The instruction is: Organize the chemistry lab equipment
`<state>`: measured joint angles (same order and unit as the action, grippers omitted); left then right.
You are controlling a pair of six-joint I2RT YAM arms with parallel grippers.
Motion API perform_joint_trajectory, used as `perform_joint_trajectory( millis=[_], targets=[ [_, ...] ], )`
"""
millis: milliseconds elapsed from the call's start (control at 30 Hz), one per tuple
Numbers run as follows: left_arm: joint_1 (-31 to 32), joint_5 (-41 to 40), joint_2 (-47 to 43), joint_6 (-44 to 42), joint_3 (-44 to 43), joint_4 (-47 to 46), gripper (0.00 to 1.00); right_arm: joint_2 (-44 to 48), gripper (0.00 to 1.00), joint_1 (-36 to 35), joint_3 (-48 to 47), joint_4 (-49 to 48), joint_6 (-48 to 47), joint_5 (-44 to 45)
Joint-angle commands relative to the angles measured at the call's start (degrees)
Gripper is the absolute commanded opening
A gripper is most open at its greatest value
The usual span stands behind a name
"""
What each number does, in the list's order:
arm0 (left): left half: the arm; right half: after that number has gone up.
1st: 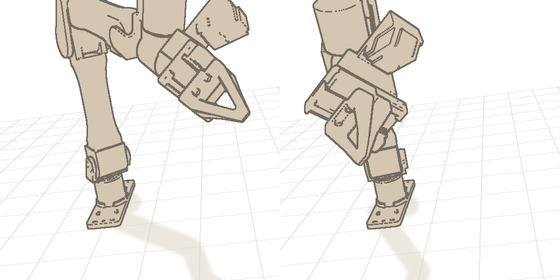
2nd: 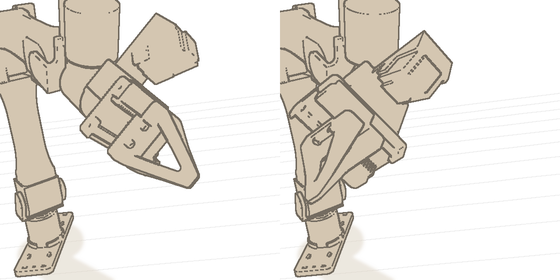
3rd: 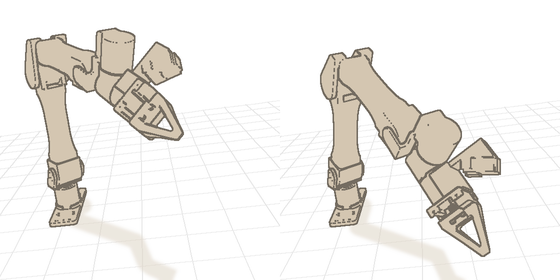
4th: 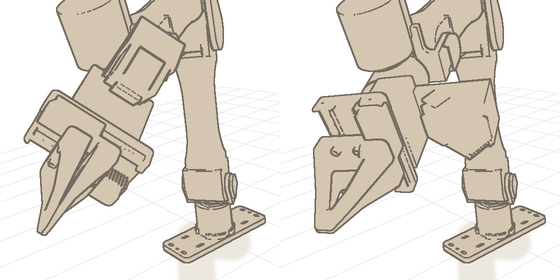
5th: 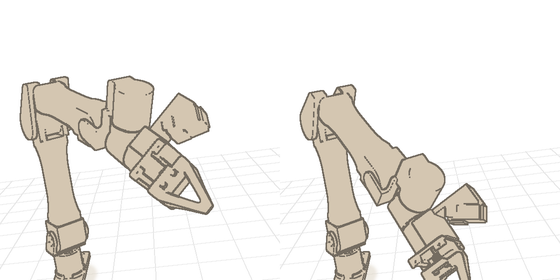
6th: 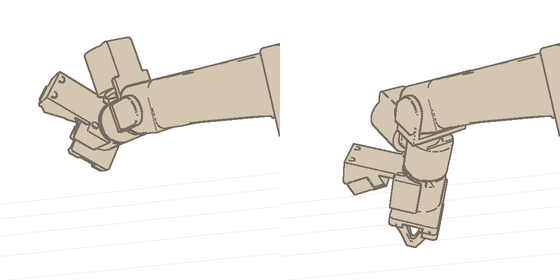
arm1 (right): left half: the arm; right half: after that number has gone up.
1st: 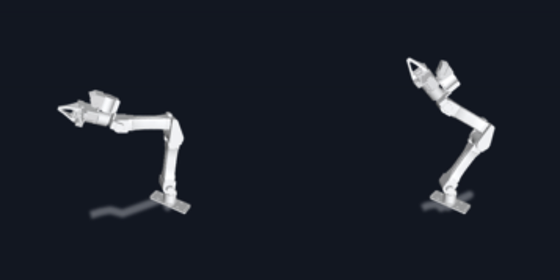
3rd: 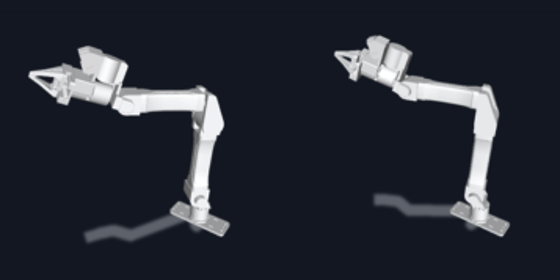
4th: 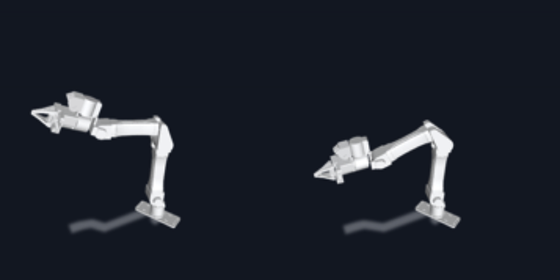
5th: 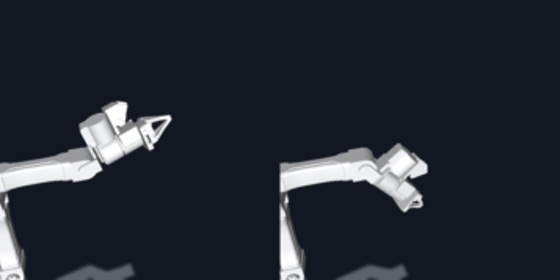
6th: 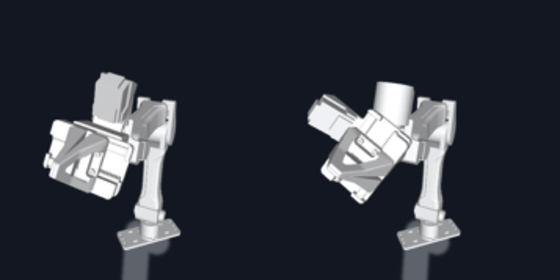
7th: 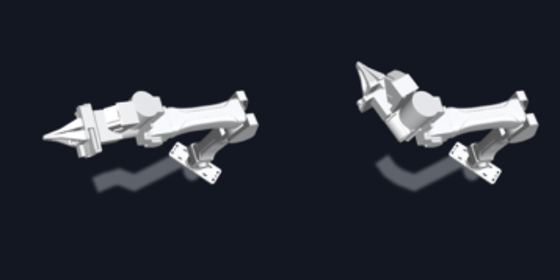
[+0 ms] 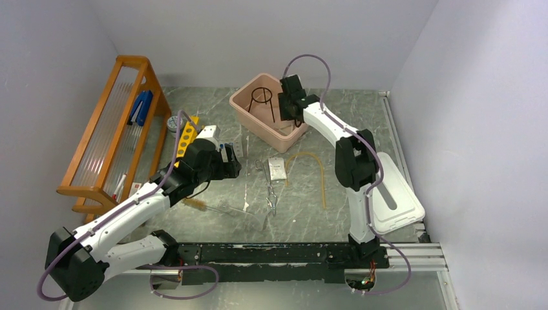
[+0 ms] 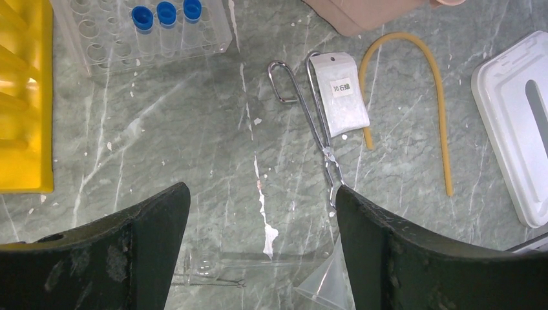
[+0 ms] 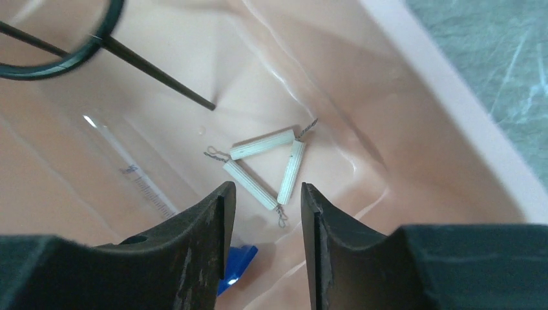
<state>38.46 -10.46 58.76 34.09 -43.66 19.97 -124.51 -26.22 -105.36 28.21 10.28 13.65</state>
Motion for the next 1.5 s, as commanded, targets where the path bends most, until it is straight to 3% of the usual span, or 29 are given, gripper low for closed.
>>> perform_joint_trajectory(
  millis=[0,267,600,733,800,867,1000,1233,1467],
  targets=[
    [-0.06,0.31,-0.91,-0.25,-1.30,-1.11,0.87,6.88,0.46,0.37,-0.62,-0.06,0.84,-0.70],
    [-0.16,0.13,-1.80,-0.98,-0.64,-0.89,0.88,19.78,0.55,-0.27,4.24,0.94,3.32,-4.44],
    [-0.18,1.75,-3.80,0.89,2.57,0.70,0.87,41.72,0.55,-7.29,27.01,-4.26,10.50,-1.10],
    [-0.14,-2.14,-5.89,1.54,2.59,2.87,0.84,47.64,0.54,-11.52,35.14,-4.33,9.94,0.03],
    [-0.14,-6.36,-8.75,1.22,1.44,4.47,0.79,49.93,0.49,-13.21,40.22,-6.24,6.52,-3.99],
    [-0.20,-11.64,-13.51,-1.23,-0.07,4.13,0.81,51.68,0.48,-14.69,44.15,-8.72,2.67,-11.19],
    [-0.22,-17.61,-16.69,-6.83,-7.15,5.22,0.83,50.89,0.48,-17.99,49.50,-13.85,-1.08,-20.01],
    [-0.23,-20.23,-15.52,-9.46,-16.00,10.22,0.84,39.11,0.48,-24.32,50.49,-21.49,-2.51,-21.47],
    [-0.22,-21.36,-15.77,-11.05,-21.37,14.47,0.86,27.44,0.48,-32.95,43.55,-19.28,-8.80,-21.40]
  ],
)
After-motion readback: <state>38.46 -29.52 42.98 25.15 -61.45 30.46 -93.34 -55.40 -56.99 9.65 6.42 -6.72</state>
